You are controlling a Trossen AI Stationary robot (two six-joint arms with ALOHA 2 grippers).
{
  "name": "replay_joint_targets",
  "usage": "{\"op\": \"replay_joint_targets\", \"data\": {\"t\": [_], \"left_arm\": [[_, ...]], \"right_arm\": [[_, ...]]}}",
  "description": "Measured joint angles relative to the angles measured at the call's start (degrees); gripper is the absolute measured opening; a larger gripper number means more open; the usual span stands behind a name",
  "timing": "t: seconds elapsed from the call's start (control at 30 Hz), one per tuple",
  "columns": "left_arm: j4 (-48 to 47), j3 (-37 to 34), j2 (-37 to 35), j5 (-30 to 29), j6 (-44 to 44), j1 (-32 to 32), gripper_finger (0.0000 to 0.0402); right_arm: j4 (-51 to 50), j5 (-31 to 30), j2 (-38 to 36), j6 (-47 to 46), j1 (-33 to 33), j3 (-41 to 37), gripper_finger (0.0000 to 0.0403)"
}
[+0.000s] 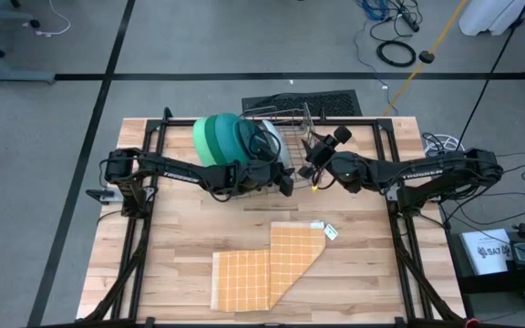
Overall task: Sort dishes
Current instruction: Put the white plate on the dish rack
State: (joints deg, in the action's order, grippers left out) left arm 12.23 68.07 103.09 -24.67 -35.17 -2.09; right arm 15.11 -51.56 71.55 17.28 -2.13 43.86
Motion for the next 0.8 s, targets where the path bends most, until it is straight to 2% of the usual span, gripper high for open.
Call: {"op": "replay_joint_targets", "data": {"t": [0.2,0.37,0.6,0.8], "left_arm": [[-0.91,0.0,-0.02,0.58,1.44,-0.02,0.0211],[-0.81,0.0,-0.02,0.53,3.03,-0.02,0.021],[-1.01,0.0,-0.04,0.45,4.26,-0.02,0.0153],[-0.96,0.0,-0.04,0.56,4.09,-0.02,0.006]], "right_arm": [[-0.06,1.08,3.18,-1.62,-0.87,0.0,0.0143],[-0.07,1.02,4.76,-1.64,-0.92,0.0,0.0143],[0.12,0.95,5.0,-1.82,-0.92,0.0,0.0143],[0.39,0.93,5.0,-1.8,-0.89,0.0,0.0143]]}}
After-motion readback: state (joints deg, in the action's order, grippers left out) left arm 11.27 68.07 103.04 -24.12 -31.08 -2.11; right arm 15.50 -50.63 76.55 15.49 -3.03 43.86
